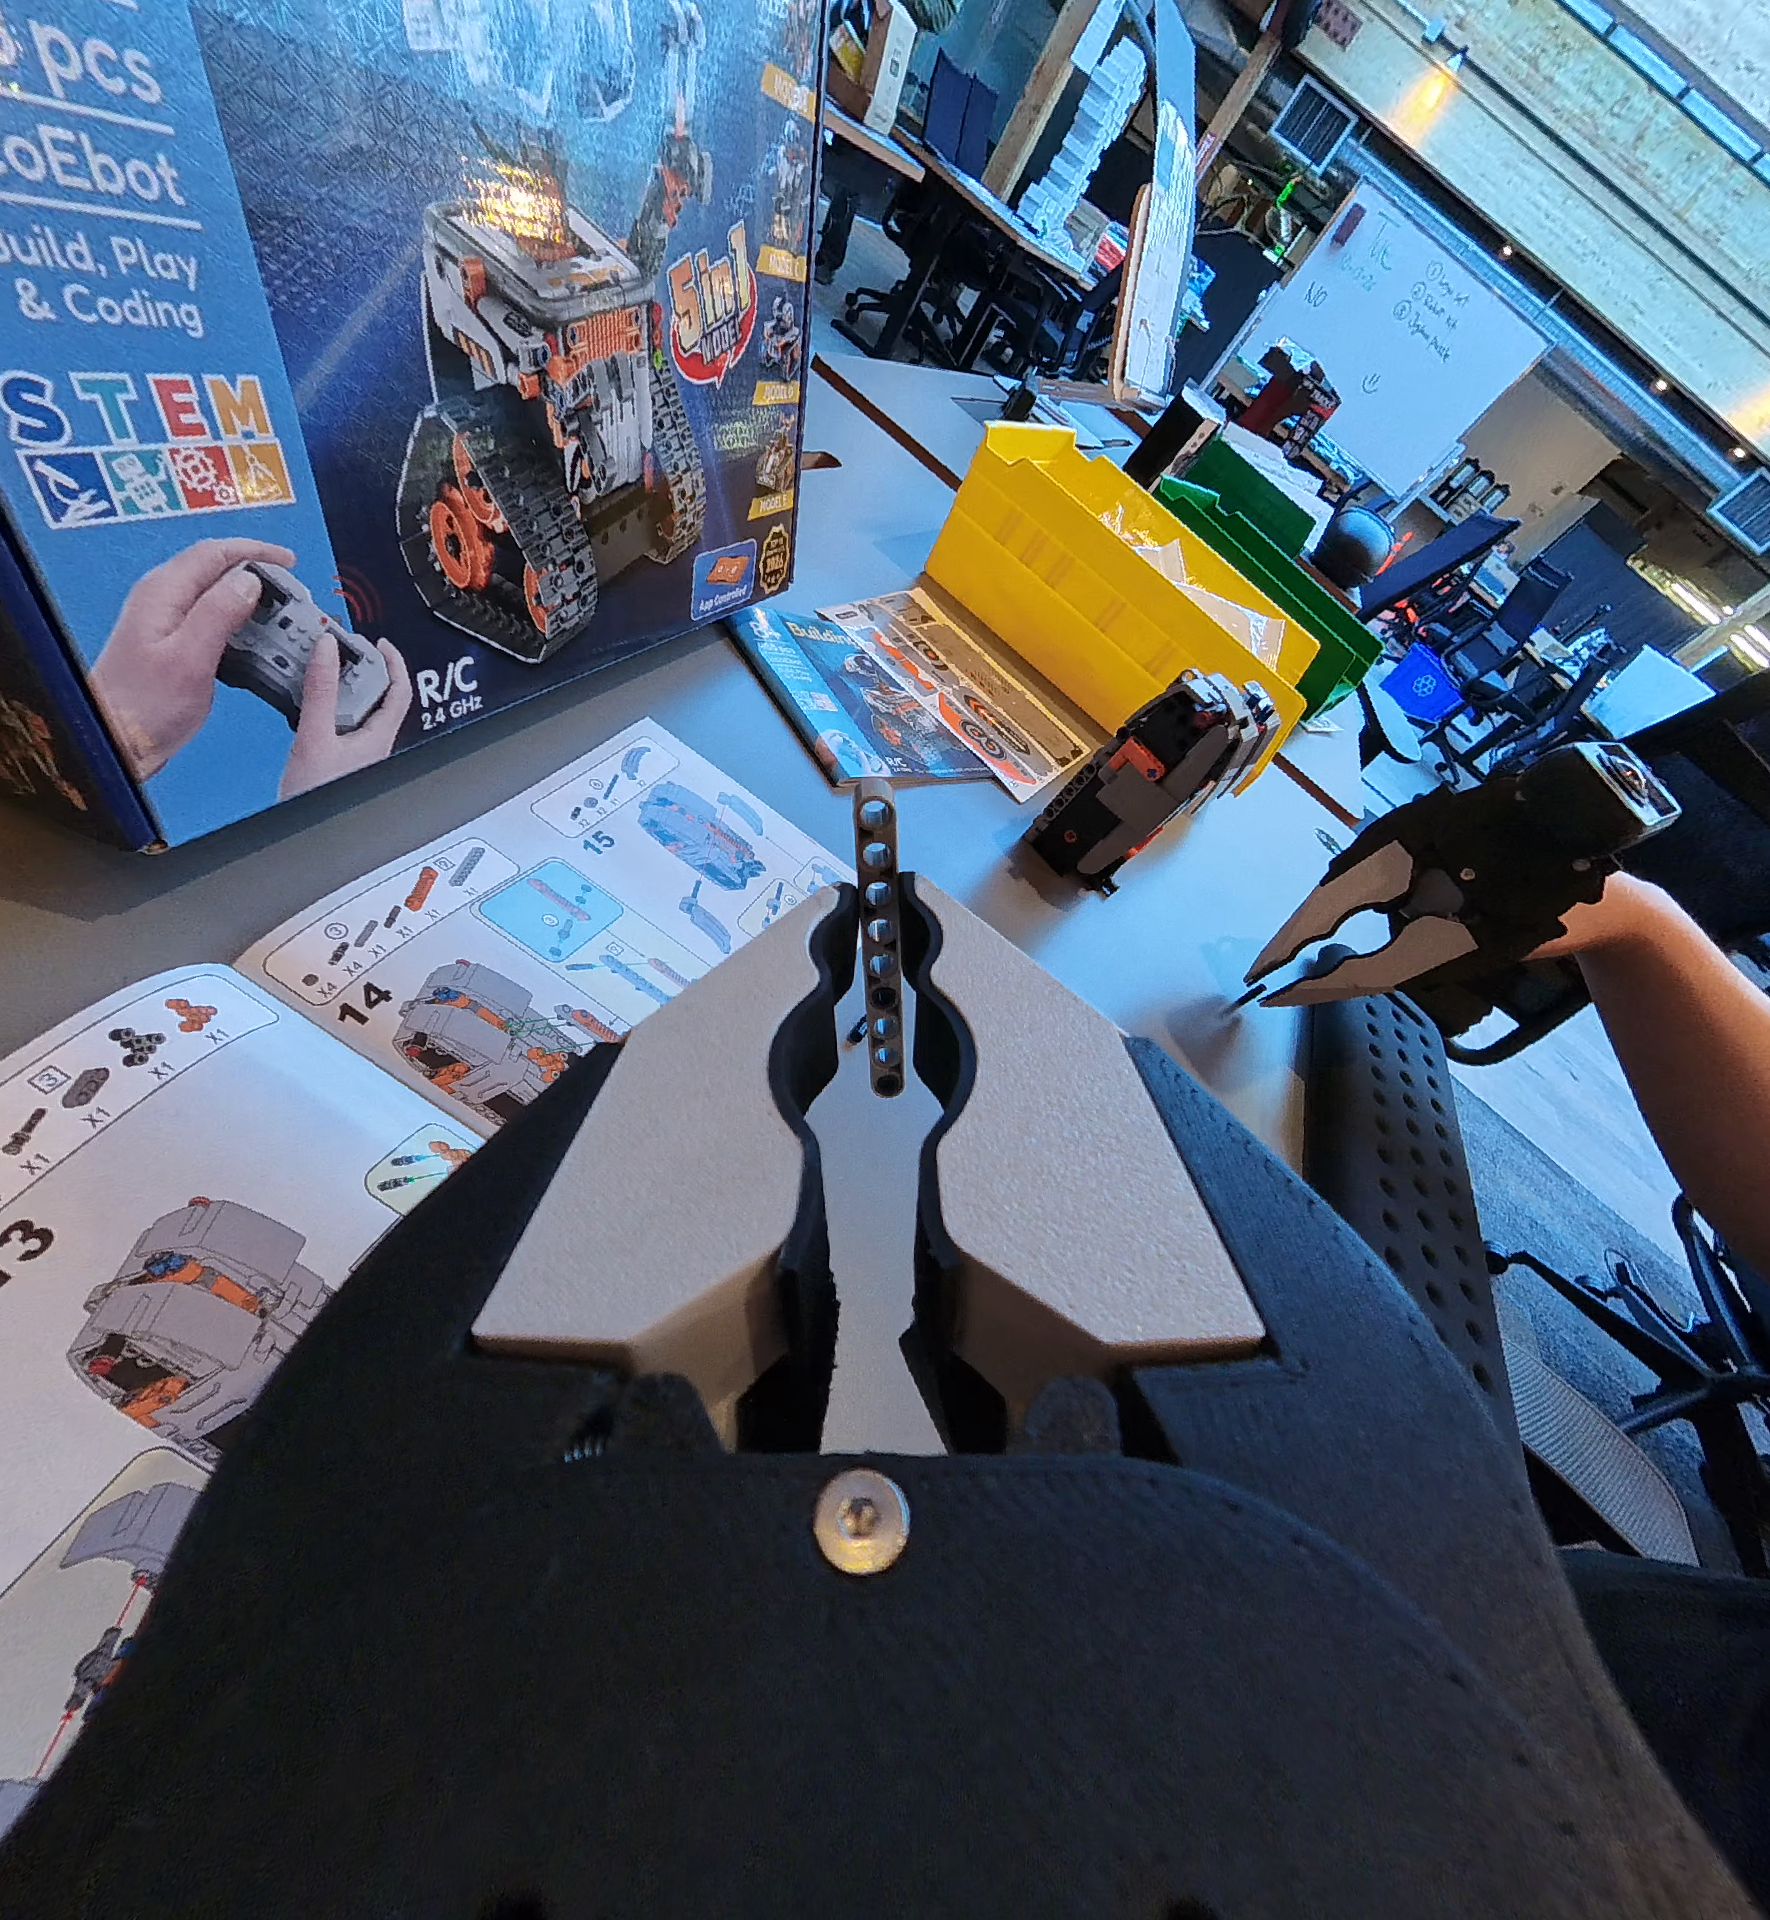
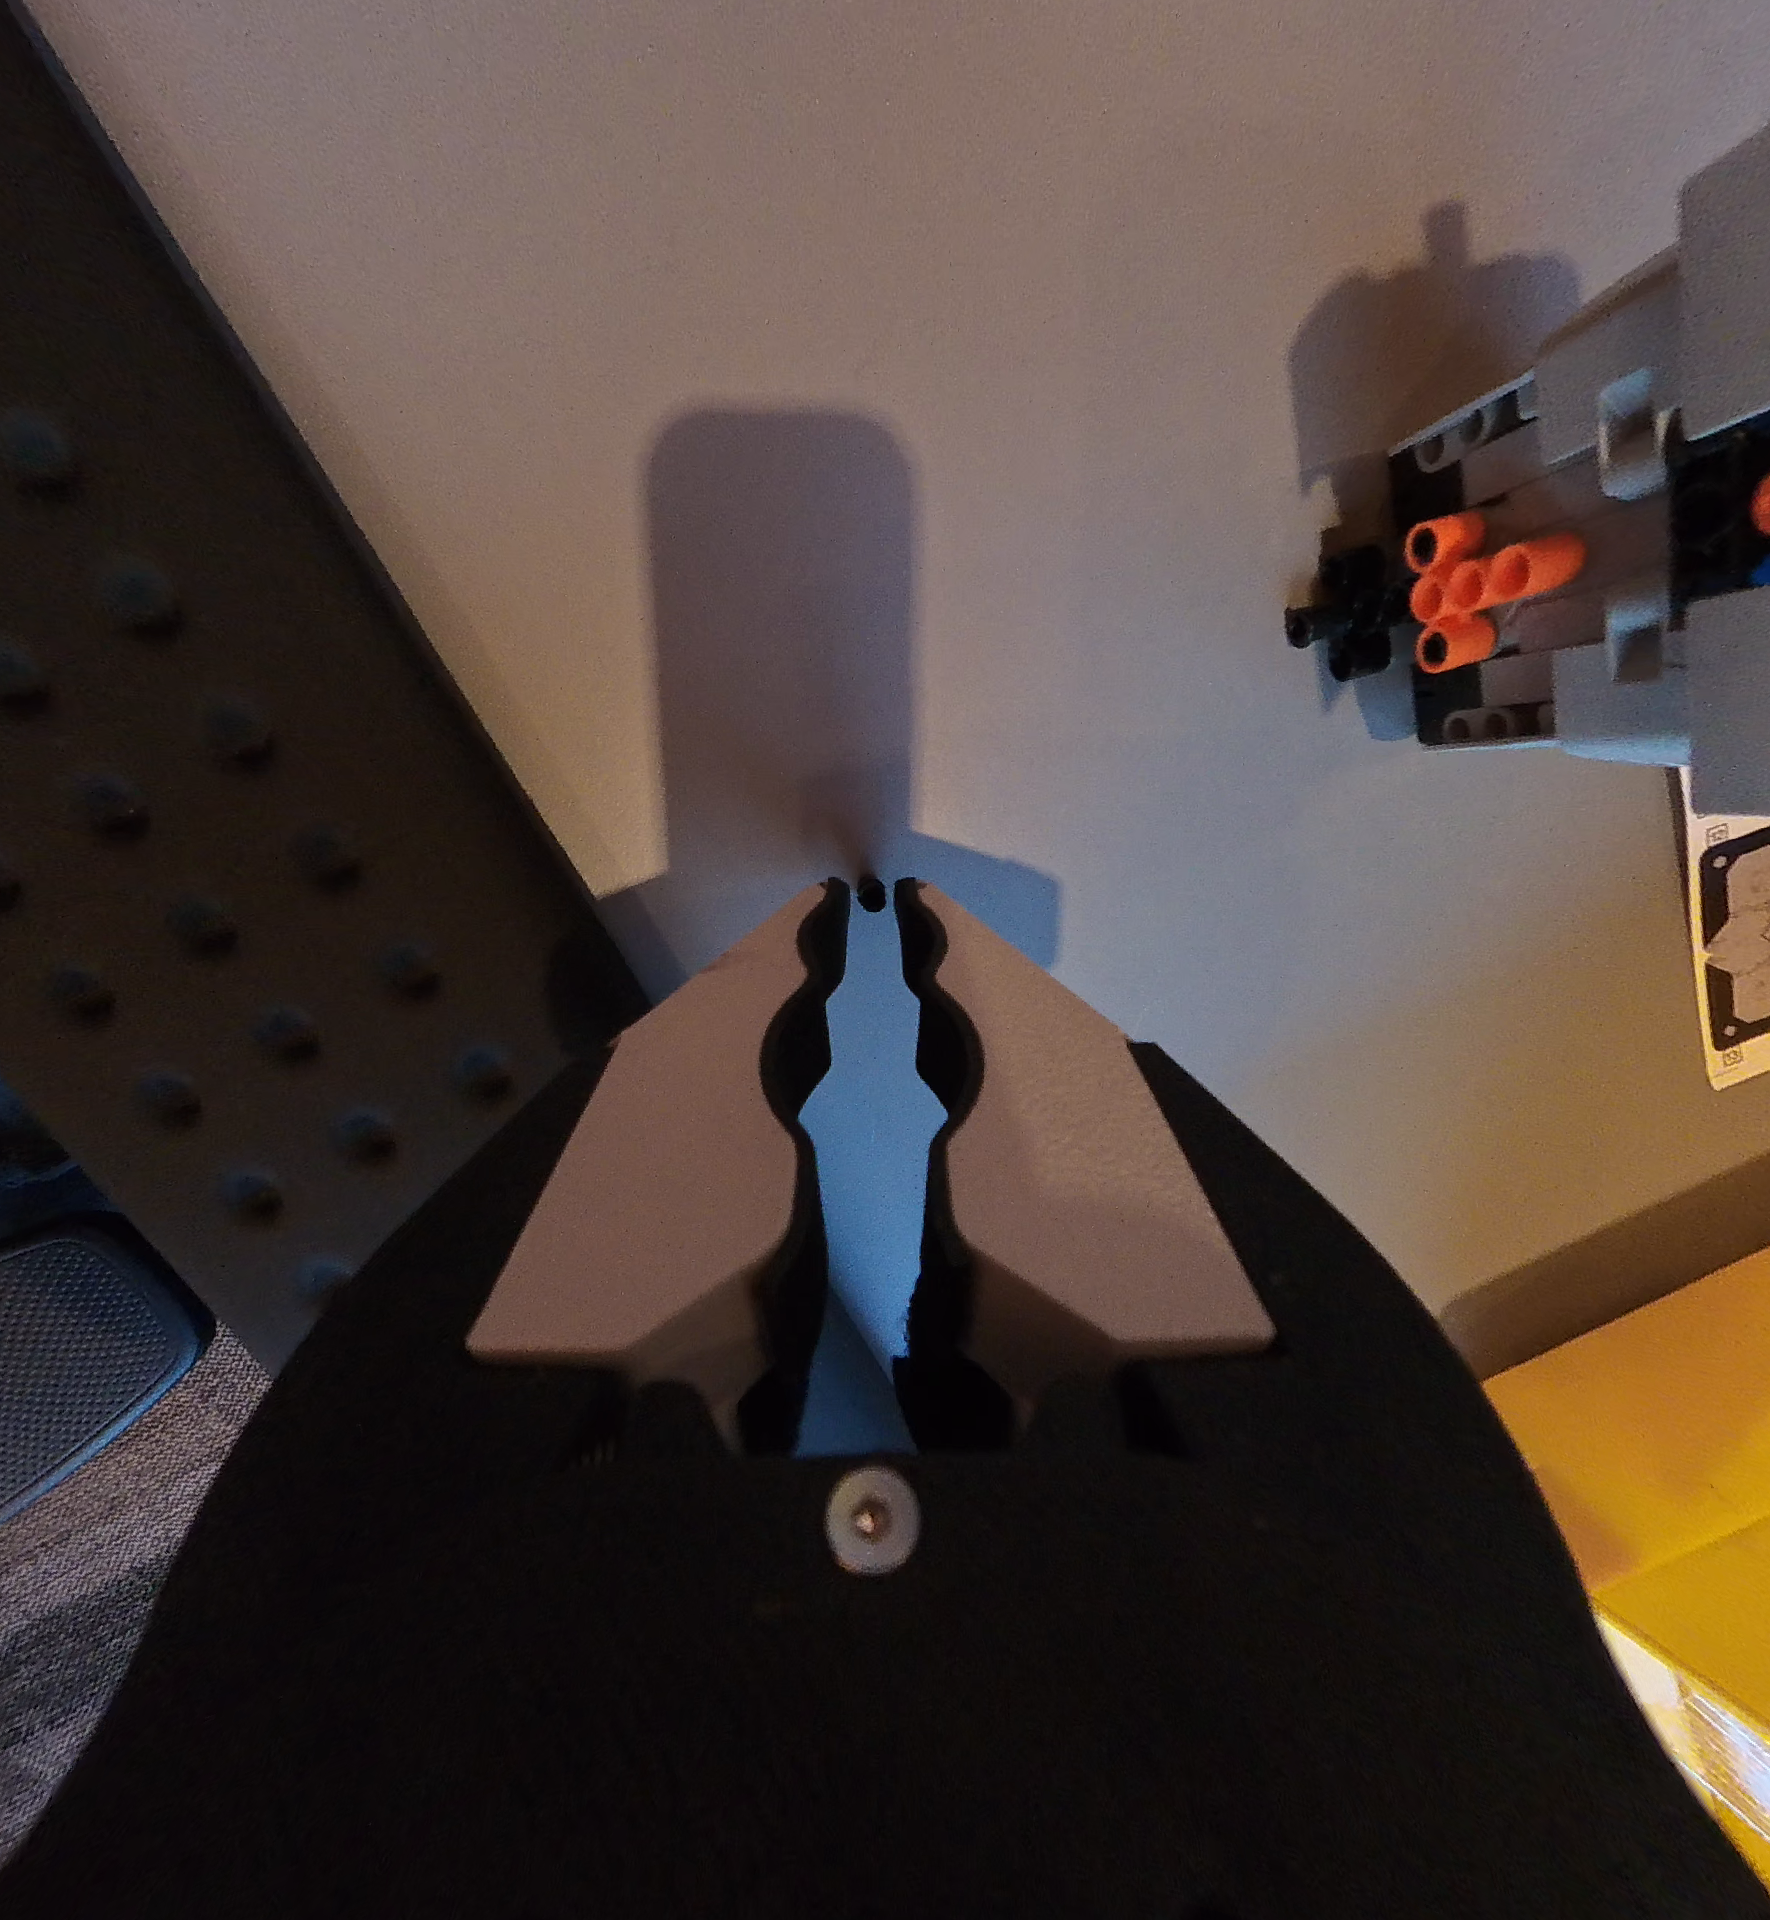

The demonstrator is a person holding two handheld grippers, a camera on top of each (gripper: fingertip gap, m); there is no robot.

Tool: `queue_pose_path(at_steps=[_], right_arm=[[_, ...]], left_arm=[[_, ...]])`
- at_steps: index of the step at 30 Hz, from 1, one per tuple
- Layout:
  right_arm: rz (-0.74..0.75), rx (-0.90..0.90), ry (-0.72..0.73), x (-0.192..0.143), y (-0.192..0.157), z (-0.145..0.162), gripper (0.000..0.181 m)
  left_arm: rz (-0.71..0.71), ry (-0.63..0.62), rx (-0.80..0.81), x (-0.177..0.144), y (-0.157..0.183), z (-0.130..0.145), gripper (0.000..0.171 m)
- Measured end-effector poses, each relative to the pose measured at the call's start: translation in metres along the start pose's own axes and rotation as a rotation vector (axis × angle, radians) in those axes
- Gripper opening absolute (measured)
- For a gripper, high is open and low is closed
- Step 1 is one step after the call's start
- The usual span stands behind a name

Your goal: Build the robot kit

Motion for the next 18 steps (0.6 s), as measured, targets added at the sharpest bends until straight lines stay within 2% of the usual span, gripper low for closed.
queue_pose_path(at_steps=[12,14,15,18], right_arm=[[0.013,-0.020,0.028,-0.006,-0.003,-0.005,0.002],[0.011,-0.014,0.120,-0.017,-0.006,-0.012,0.002],[0.023,-0.016,0.213,-0.026,-0.008,-0.017,0.002],[0.093,-0.017,0.598,-0.057,-0.008,-0.027,0.002]], left_arm=[[0.003,-0.012,-0.008,0.002,-0.001,0.001,0.004],[0.004,-0.014,-0.008,0.002,-0.001,0.001,0.004],[0.009,-0.014,-0.007,0.002,0.000,0.001,0.003],[0.092,-0.003,-0.024,0.004,0.004,0.000,0.003]])
Point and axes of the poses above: each gripper's, where its closed fingertips meet, x out along the fingers, z out of its underside, y = z × x across the jaws, the point moved 8 cm from there along -x, back along the fingers, and after that the axes turned 9 degrees about -y, right-handed, at the moved point
